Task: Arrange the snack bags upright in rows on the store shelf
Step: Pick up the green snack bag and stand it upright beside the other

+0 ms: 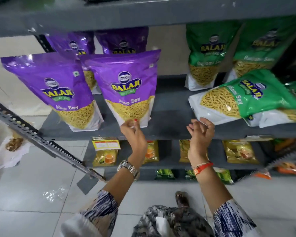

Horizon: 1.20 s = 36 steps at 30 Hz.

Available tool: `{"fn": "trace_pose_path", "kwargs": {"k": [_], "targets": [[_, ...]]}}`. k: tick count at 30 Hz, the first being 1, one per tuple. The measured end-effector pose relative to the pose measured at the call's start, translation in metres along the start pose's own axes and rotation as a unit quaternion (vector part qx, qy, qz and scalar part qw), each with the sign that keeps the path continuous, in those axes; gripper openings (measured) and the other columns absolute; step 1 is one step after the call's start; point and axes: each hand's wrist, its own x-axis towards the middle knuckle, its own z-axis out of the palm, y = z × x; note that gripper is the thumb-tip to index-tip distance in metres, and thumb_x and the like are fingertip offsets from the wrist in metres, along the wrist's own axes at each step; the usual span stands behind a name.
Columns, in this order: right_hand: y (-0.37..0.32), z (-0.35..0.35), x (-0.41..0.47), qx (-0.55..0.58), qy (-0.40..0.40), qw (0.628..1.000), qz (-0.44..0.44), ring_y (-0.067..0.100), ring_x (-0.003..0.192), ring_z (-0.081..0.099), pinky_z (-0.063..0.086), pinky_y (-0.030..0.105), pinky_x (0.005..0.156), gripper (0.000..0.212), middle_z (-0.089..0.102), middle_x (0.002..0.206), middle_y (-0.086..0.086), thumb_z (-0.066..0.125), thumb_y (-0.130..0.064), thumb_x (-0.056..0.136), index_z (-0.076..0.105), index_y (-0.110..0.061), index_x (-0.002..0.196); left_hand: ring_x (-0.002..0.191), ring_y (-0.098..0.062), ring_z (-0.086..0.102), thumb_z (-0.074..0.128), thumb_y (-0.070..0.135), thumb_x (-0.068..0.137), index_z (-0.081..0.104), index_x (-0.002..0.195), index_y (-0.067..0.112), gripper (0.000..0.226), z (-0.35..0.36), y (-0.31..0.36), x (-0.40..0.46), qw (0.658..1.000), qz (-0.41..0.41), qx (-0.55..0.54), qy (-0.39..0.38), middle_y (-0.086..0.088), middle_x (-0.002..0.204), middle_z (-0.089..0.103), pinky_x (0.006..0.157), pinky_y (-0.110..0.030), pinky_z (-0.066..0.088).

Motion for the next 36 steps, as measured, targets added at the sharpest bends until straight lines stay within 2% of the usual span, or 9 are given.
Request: {"fn": "trace_pose_path", "kwargs": {"k": [5, 11, 15, 17, 20, 23, 26, 29, 36], "targets": [[-0.018, -0.048, 0.037, 0.010, 0.115, 0.992, 0.050, 0.013, 0.070, 0.054, 0.052, 0.028, 0.070, 0.022, 0.053, 0.086, 0.006, 0.056, -0.009, 0.089, 0.039, -0.011, 0.103, 0.085, -0.024, 0.048, 0.044, 0.021, 0.091, 0.051, 0.090, 0.018, 0.007, 0.068, 0.005, -0.030, 0.984, -0.002, 0.016, -0.178, -0.009, 0.089, 0.051, 0.079, -0.038, 0.039], [-0.033, -0.075, 0.071, 0.016, 0.036, 0.990, 0.136, 0.021, 0.087, 0.055, 0.047, 0.027, 0.069, 0.014, 0.057, 0.093, 0.009, 0.054, -0.018, 0.090, 0.052, -0.011, 0.103, 0.114, -0.034, 0.051, 0.047, 0.022, 0.089, 0.058, 0.113, -0.001, 0.035, 0.160, 0.041, -0.015, 0.937, 0.154, 0.197, -0.245, -0.022, 0.115, 0.062, 0.100, -0.035, 0.033], [-0.047, -0.082, 0.080, 0.037, 0.017, 0.992, 0.118, 0.041, 0.106, 0.057, 0.048, 0.047, 0.092, 0.013, 0.059, 0.107, 0.031, 0.047, -0.010, 0.093, 0.053, 0.001, 0.097, 0.083, -0.023, 0.060, 0.052, 0.022, 0.089, 0.053, 0.123, 0.004, 0.038, 0.224, 0.069, -0.001, 0.908, 0.095, 0.231, -0.336, -0.009, 0.104, 0.060, 0.070, -0.024, 0.047], [-0.043, -0.084, 0.088, 0.043, 0.022, 0.991, 0.122, 0.056, 0.103, 0.051, 0.032, 0.064, 0.101, 0.016, 0.053, 0.092, 0.039, 0.049, -0.006, 0.091, 0.050, 0.009, 0.092, 0.062, -0.014, 0.052, 0.056, 0.023, 0.087, 0.062, 0.105, 0.007, 0.025, 0.248, 0.077, 0.002, 0.869, 0.053, 0.266, -0.414, -0.003, 0.083, 0.061, 0.052, -0.019, 0.042], [-0.036, -0.084, 0.096, 0.074, 0.023, 0.988, 0.131, 0.021, 0.061, 0.049, 0.022, 0.072, 0.094, 0.006, 0.041, 0.070, 0.007, 0.056, -0.010, 0.083, 0.051, -0.007, 0.082, 0.069, -0.018, 0.064, 0.064, 0.029, 0.075, 0.065, 0.074, 0.014, 0.015, 0.275, 0.068, 0.016, 0.816, 0.026, 0.302, -0.493, -0.007, 0.078, 0.070, 0.078, -0.032, 0.053], [-0.041, -0.085, 0.100, 0.087, 0.026, 0.985, 0.146, 0.018, 0.068, 0.046, 0.048, 0.058, 0.087, 0.009, 0.044, 0.077, 0.009, 0.053, 0.000, 0.087, 0.052, 0.004, 0.079, 0.103, -0.033, 0.063, 0.062, 0.033, 0.076, 0.064, 0.101, 0.008, 0.035, 0.285, 0.064, 0.021, 0.796, -0.007, 0.288, -0.533, -0.018, 0.117, 0.064, 0.102, -0.045, 0.045], [-0.051, -0.090, 0.102, 0.097, 0.054, 0.979, 0.168, 0.033, 0.079, 0.067, 0.057, 0.032, 0.075, 0.018, 0.063, 0.073, 0.028, 0.052, 0.000, 0.088, 0.057, 0.016, 0.080, 0.090, -0.023, 0.063, 0.057, 0.017, 0.086, 0.061, 0.105, 0.006, 0.022, 0.277, 0.076, 0.013, 0.806, -0.034, 0.243, -0.538, -0.013, 0.107, 0.065, 0.098, -0.034, 0.047], [-0.059, -0.099, 0.105, 0.082, 0.065, 0.982, 0.155, 0.023, 0.067, 0.064, 0.056, 0.033, 0.063, 0.021, 0.068, 0.061, 0.003, 0.058, -0.001, 0.085, 0.068, -0.012, 0.069, 0.077, -0.018, 0.056, 0.061, 0.014, 0.083, 0.064, 0.085, 0.015, 0.004, 0.257, 0.079, 0.010, 0.845, -0.055, 0.215, -0.487, -0.001, 0.077, 0.066, 0.082, -0.031, 0.045], [-0.090, -0.111, 0.101, 0.001, 0.054, 0.997, 0.049, 0.024, 0.088, 0.064, 0.051, 0.051, 0.092, 0.018, 0.069, 0.078, -0.004, 0.065, -0.009, 0.081, 0.071, -0.025, 0.080, 0.049, -0.007, 0.062, 0.057, 0.016, 0.085, 0.061, 0.081, 0.018, 0.006, 0.179, 0.087, -0.017, 0.911, -0.134, 0.095, -0.378, 0.008, 0.055, 0.069, 0.050, -0.020, 0.052]]}}
